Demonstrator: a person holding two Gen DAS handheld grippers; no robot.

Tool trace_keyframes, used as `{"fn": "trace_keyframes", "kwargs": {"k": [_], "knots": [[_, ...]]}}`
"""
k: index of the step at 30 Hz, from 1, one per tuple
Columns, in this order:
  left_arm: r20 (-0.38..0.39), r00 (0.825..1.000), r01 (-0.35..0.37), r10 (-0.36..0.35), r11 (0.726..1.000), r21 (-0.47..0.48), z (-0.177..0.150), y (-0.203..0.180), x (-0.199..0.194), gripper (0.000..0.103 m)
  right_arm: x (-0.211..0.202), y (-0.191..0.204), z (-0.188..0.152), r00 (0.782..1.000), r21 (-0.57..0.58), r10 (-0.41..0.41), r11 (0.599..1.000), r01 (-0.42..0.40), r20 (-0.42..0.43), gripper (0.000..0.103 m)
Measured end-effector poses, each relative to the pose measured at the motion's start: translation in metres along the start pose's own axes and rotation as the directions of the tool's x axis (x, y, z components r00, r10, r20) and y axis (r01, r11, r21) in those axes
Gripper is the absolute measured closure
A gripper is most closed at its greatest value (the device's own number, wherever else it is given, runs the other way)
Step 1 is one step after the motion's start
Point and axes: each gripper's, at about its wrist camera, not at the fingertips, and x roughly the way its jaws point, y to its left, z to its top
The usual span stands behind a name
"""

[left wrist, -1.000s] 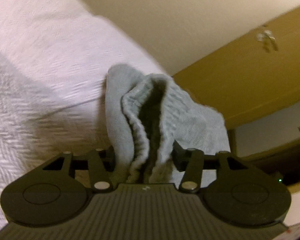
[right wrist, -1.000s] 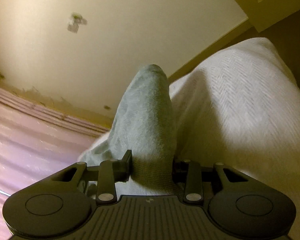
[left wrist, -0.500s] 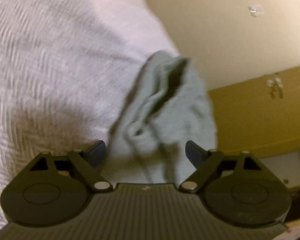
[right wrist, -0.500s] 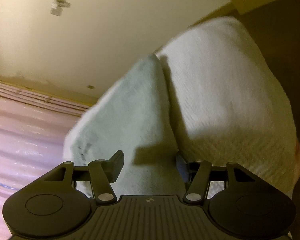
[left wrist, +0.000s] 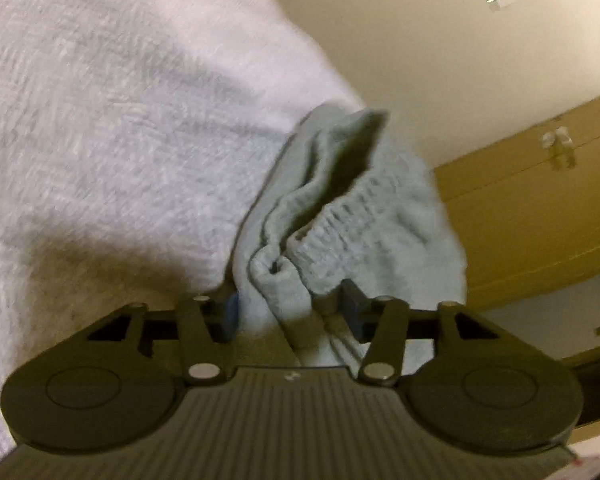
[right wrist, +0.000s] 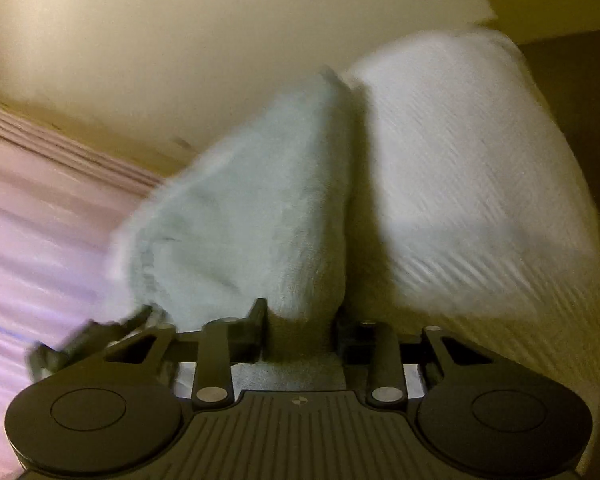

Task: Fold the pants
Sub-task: 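Lower the folded sweatpants onto the bed and open both grippers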

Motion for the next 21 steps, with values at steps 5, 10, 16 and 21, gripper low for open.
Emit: {"fn": "trace_keyframes", "kwargs": {"k": [5,10,16,21], "knots": [[0.118,0.984,-0.144,0.135,0.987,0.071,-0.003,-0.027,-0.053,0.055,-0.045,0.03,0.015,0.979,-0.171,-0.153,0.97,0.175,0.136,0.057],[0.248,0.943,-0.305,0.224,0.88,0.365,-0.007,-0.102,-0.059,0.069,-0.062,0.091,-0.014,0.94,-0.499,-0.221,0.802,0.327,0.261,0.06],[0.178,0.912,-0.406,0.37,0.747,0.526,-0.029,-0.102,0.02,0.09,0.003,0.093,-0.063,0.931,-0.647,-0.336,0.68,0.346,0.145,0.092],[0.165,0.936,-0.352,0.312,0.781,0.516,-0.008,-0.12,-0.008,0.091,-0.03,0.113,-0.045,0.943,-0.611,-0.29,0.721,0.326,0.16,0.093]]}}
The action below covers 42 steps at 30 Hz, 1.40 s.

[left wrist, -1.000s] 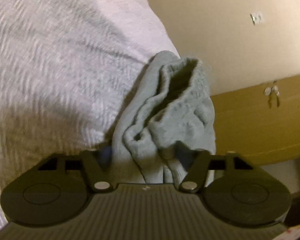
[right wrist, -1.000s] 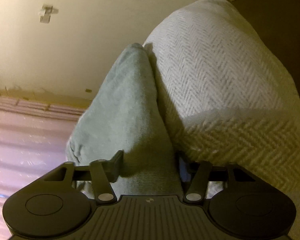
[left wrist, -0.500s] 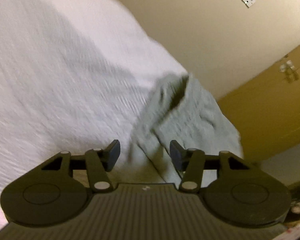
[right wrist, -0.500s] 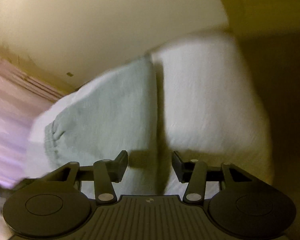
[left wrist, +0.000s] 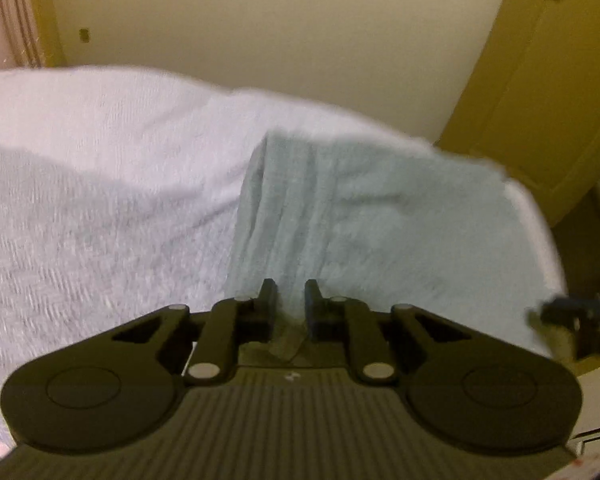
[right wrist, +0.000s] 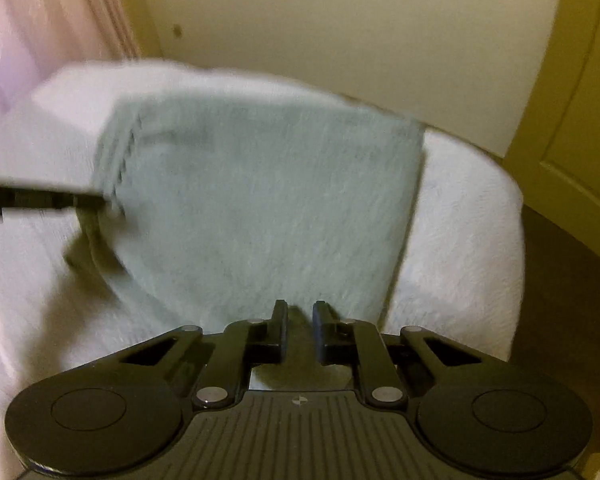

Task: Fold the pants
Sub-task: 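Lower the folded sweatpants onto the bed and open both grippers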

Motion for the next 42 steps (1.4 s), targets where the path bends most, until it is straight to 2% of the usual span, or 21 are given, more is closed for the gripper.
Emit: {"fn": "trace_keyframes", "kwargs": {"k": [3,6,9,11,12,14,16,18,21,24,26,28,30,33,35,37,39,41,42], "knots": [[0.061,0.998,0.014,-0.014,1.0,0.0,0.028,-0.004,-0.005,0.091,-0.003,-0.001,0.032,0.995,0.009,-0.016,1.0,0.015,0.102,0.093],[0.088,0.996,-0.031,0.027,0.999,0.036,0.053,-0.015,0.019,0.091,0.023,-0.001,0.059,0.989,0.022,-0.052,0.999,0.049,0.137,0.093],[0.041,0.997,-0.07,0.068,0.997,0.035,0.066,-0.017,0.06,0.091,0.069,0.005,0.073,0.99,0.026,-0.095,0.995,0.093,0.104,0.093],[-0.016,0.996,-0.093,0.093,0.996,0.012,0.063,-0.01,0.096,0.09,0.095,0.004,0.071,0.992,0.013,-0.119,0.993,0.119,0.034,0.093],[-0.017,0.994,-0.105,0.105,0.994,0.018,0.059,-0.008,0.107,0.09,0.113,0.003,0.067,0.993,0.005,-0.119,0.993,0.119,-0.005,0.093],[-0.009,0.992,-0.127,0.128,0.991,0.04,0.054,-0.01,0.118,0.09,0.128,0.002,0.059,0.993,-0.027,-0.121,0.992,0.121,-0.015,0.093],[-0.022,0.992,-0.12,0.12,0.993,0.021,0.058,-0.007,0.121,0.09,0.126,0.003,0.06,0.993,-0.051,-0.12,0.992,0.119,-0.013,0.093],[-0.038,0.996,-0.084,0.082,0.996,-0.035,0.063,0.003,0.112,0.09,0.116,-0.002,0.066,0.994,-0.028,-0.107,0.994,0.107,-0.017,0.093],[-0.035,0.998,-0.055,0.053,0.996,-0.068,0.063,0.006,0.073,0.09,0.066,-0.004,0.066,0.996,-0.012,-0.084,0.996,0.084,0.0,0.093],[-0.028,0.999,-0.041,0.04,0.998,-0.051,0.049,0.0,0.028,0.086,0.029,0.004,0.046,0.999,-0.014,-0.041,0.999,0.041,-0.002,0.092],[-0.042,0.999,-0.016,0.014,0.999,-0.05,0.032,-0.006,0.014,0.083,0.01,0.01,0.026,0.999,-0.008,-0.023,1.0,0.023,-0.032,0.092],[-0.085,0.996,-0.037,0.033,0.998,-0.046,0.015,-0.01,0.022,0.082,0.012,0.018,0.008,0.997,-0.017,-0.019,1.0,0.018,-0.069,0.091],[-0.131,0.989,-0.08,0.072,0.995,-0.055,0.004,-0.009,0.042,0.082,0.035,0.022,-0.007,0.992,-0.015,-0.021,1.0,0.02,-0.124,0.091],[-0.137,0.987,-0.098,0.088,0.993,-0.067,0.006,-0.014,0.041,0.079,0.045,0.017,-0.009,0.99,0.026,-0.008,1.0,0.012,-0.138,0.091],[-0.131,0.987,-0.107,0.097,0.992,-0.066,0.009,-0.019,0.026,0.062,0.027,0.013,-0.003,0.992,0.067,0.008,0.998,0.0,-0.123,0.09],[-0.122,0.987,-0.115,0.105,0.991,-0.073,0.006,-0.025,0.003,0.052,0.01,0.015,0.0,0.995,0.073,0.009,0.997,-0.002,-0.102,0.088],[-0.118,0.987,-0.123,0.113,0.99,-0.075,-0.001,-0.035,-0.026,0.046,-0.01,0.019,-0.001,0.994,0.087,0.033,0.996,-0.024,-0.105,0.079],[-0.11,0.987,-0.125,0.117,0.99,-0.072,-0.013,-0.048,-0.058,0.031,-0.03,0.025,-0.007,0.992,0.089,0.049,0.995,-0.039,-0.114,0.071],[-0.104,0.988,-0.121,0.113,0.99,-0.074,-0.02,-0.054,-0.072,0.028,-0.041,0.03,-0.011,0.992,0.082,0.053,0.996,-0.043,-0.115,0.066]]}}
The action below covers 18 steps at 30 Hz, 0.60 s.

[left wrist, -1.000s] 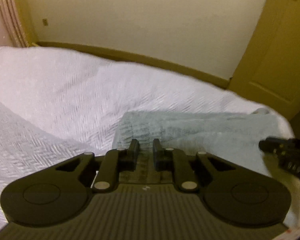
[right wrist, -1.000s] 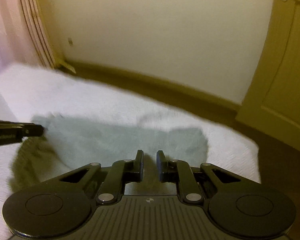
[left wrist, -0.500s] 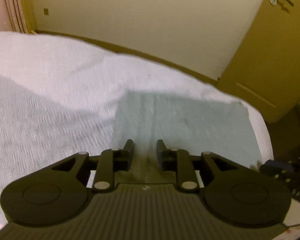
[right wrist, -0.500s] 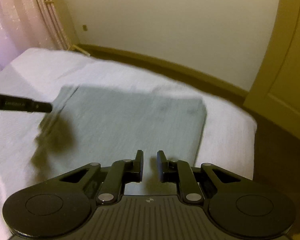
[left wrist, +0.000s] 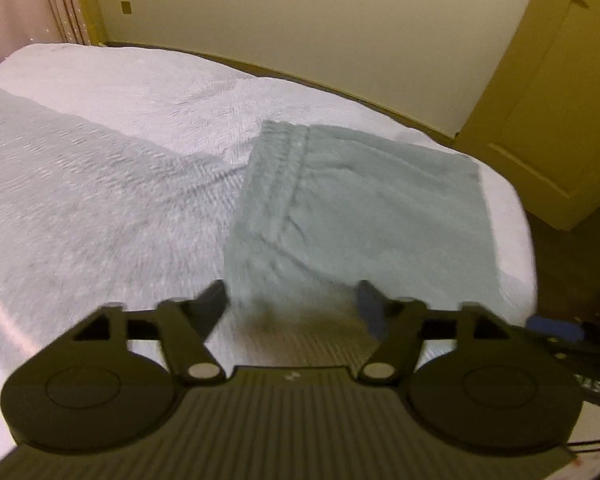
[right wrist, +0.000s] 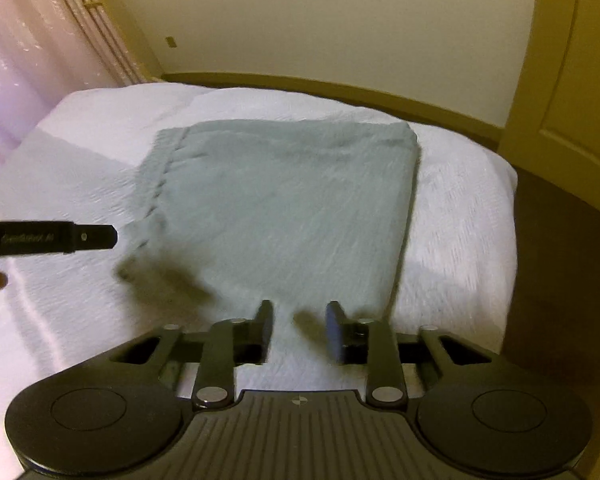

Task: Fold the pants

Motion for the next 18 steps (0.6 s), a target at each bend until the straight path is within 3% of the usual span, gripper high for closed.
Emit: {"fn": "trace_keyframes", "kwargs": {"k": [5,10,18], "knots": [[0.017,1.0,0.004,-0.004,1.0,-0.01,-0.044,-0.015,-0.073,0.024,-0.059,0.02,-0.033,1.0,0.009,-0.004,1.0,0.004,0.022,0.061],[0.085,0.993,-0.083,0.08,0.996,0.031,-0.083,-0.029,-0.15,0.013,-0.119,0.036,-0.06,0.997,0.044,0.035,0.998,-0.038,0.071,0.059],[0.139,0.988,-0.071,0.067,0.997,0.024,-0.143,-0.035,-0.266,0.012,-0.233,0.089,-0.109,0.987,-0.013,0.017,1.0,-0.015,0.159,0.055]]}}
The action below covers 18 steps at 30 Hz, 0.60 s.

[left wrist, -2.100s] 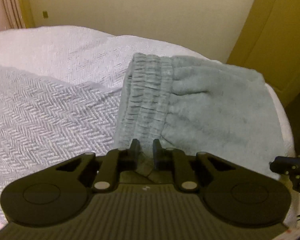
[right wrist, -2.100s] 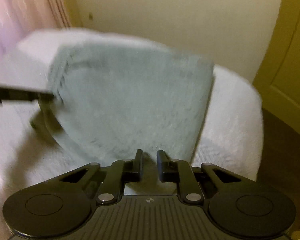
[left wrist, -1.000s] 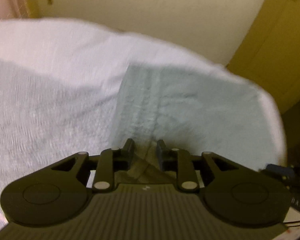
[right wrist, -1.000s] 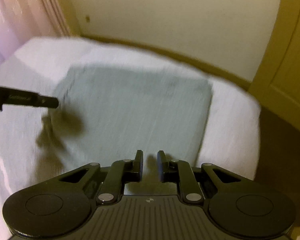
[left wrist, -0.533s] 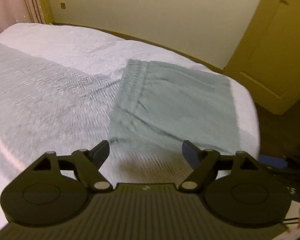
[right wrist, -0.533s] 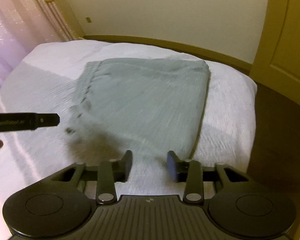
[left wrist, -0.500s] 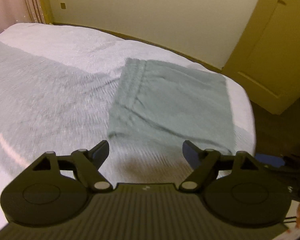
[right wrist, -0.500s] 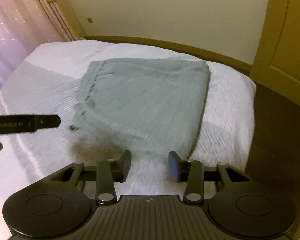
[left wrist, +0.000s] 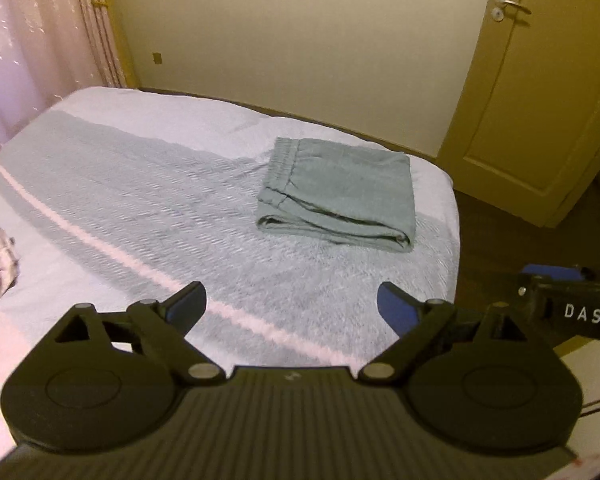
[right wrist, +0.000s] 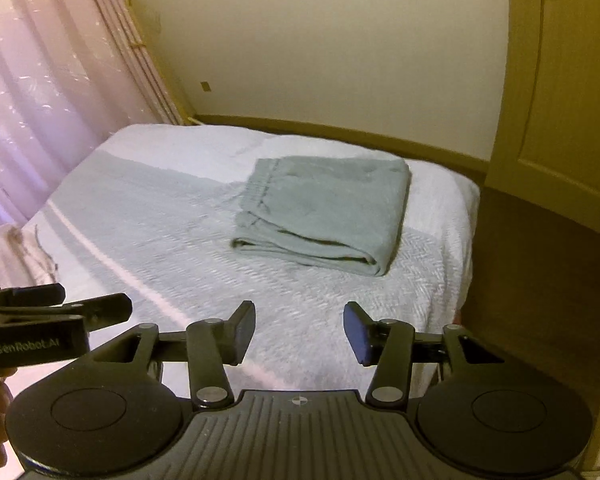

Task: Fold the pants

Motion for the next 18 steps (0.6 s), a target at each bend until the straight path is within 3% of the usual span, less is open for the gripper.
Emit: {"fn": "trace_keyframes", "kwargs": {"k": [7,18], "knots": [[0.015,1.0,0.003,-0.003,1.0,-0.014,-0.047,0.007,-0.079,0.013,-0.066,0.03,-0.047,1.0,0.028,-0.019,0.999,0.019,-0.006,0.054],[-0.001,0.999,0.032,-0.032,0.999,-0.013,-0.087,0.004,-0.144,0.013,-0.135,0.045,-0.079,1.0,0.024,-0.019,1.0,0.018,0.022,0.054]]}}
